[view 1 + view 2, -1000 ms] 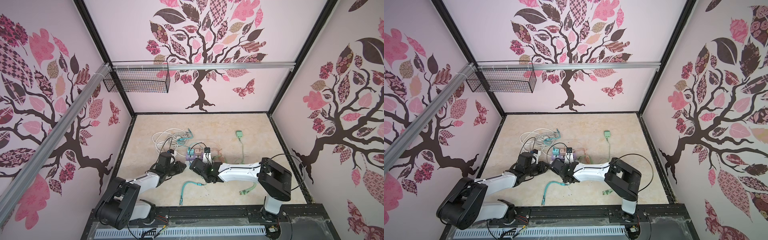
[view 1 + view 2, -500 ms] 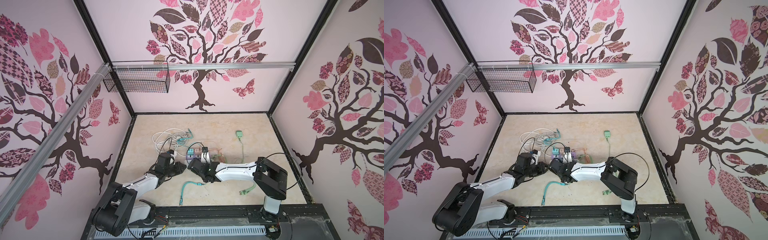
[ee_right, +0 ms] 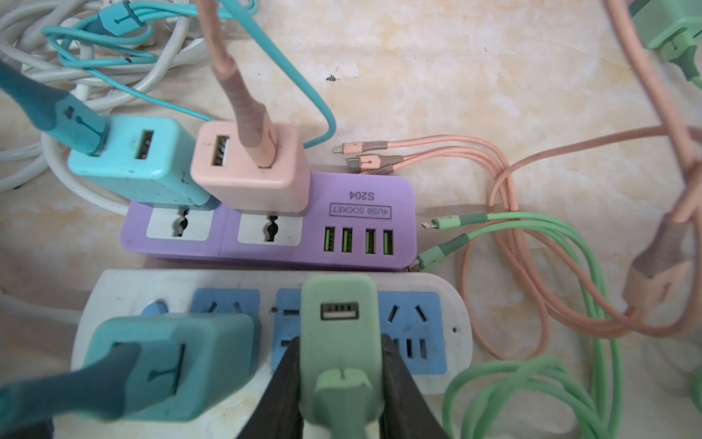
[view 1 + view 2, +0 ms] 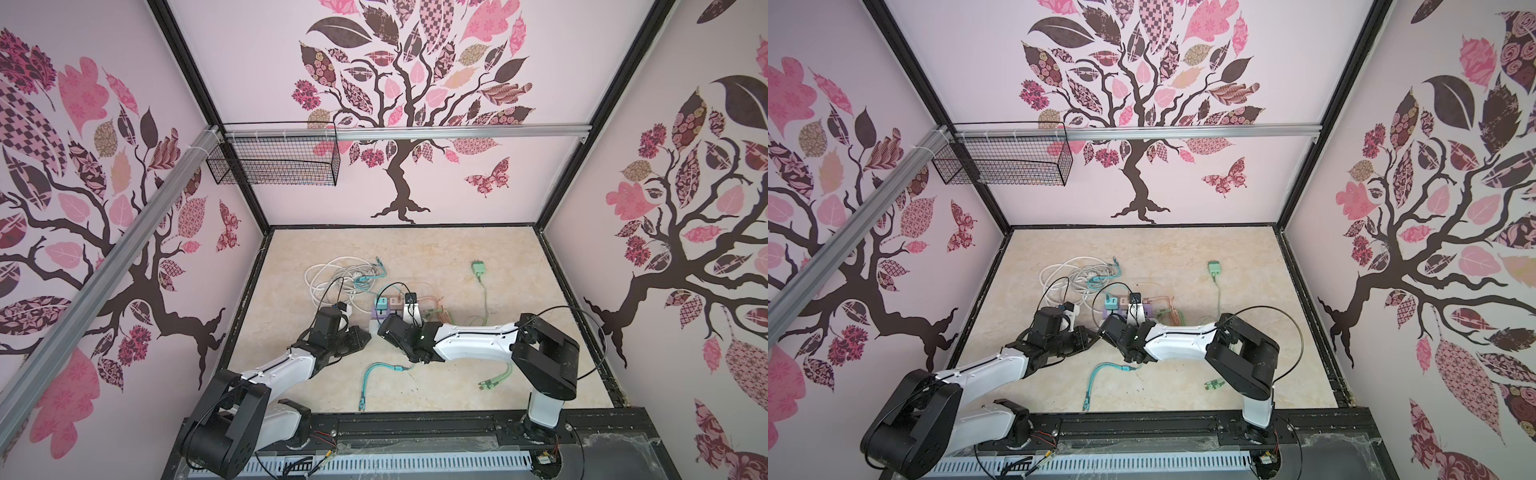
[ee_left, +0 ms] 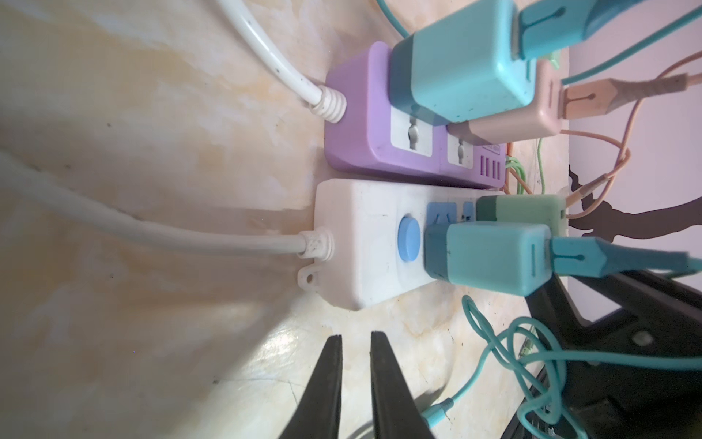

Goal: Insert the plug
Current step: 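Press the mint-green charger's prongs down into the white strip socket with the right gripper, then open the right gripper and lift it off the plugged-in charger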

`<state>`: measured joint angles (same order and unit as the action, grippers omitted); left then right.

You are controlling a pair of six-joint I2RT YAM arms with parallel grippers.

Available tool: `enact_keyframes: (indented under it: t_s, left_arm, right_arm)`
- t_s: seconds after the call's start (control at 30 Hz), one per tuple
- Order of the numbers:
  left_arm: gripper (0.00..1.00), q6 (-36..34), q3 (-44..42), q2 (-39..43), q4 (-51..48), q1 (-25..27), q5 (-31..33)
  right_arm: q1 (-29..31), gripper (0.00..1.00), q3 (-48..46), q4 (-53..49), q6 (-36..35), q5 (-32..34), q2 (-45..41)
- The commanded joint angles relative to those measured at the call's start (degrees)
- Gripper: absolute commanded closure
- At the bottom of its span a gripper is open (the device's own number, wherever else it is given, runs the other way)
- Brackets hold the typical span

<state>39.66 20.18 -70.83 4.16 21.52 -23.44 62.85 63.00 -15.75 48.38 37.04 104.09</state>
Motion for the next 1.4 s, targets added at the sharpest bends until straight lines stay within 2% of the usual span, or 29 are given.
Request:
enact_keyframes:
  t_s: [0.0,0.33,0.5,0.77,1.0,1.37]
  left_arm:
    - [0.82,-0.64,1.31,1.17,-1.23,0.19,1.11]
    - [0.82,-0.46,2.49,1.62,-2.17,0.19,1.29]
    - [0.82,-0.55,2.92,2.17,-2.96,0.17,1.53]
    - [0.82,-1.39,4.67,2.91,-5.15,0.18,2.51]
    - [0.82,-1.65,6.50,3.65,-7.01,0.16,3.73]
    - [0.82,-3.17,10.26,6.74,-12.91,0.06,5.48]
  right_arm:
    - [0.00,0.75,-1.14,-6.91,-1.43,-4.52,-2.48]
    - [0.00,0.51,0.06,-7.71,-2.77,-5.94,-6.17]
    - [-0.01,0.45,-0.14,-7.65,-2.51,-7.77,-7.59]
    - [0.04,0.44,-1.78,-7.37,-2.97,-10.59,-11.37]
    - [-0.01,0.43,-4.12,-8.00,-6.00,-16.32,-15.59]
    - [-1.93,0.40,-11.55,-7.20,-14.15,-20.56,-28.29]
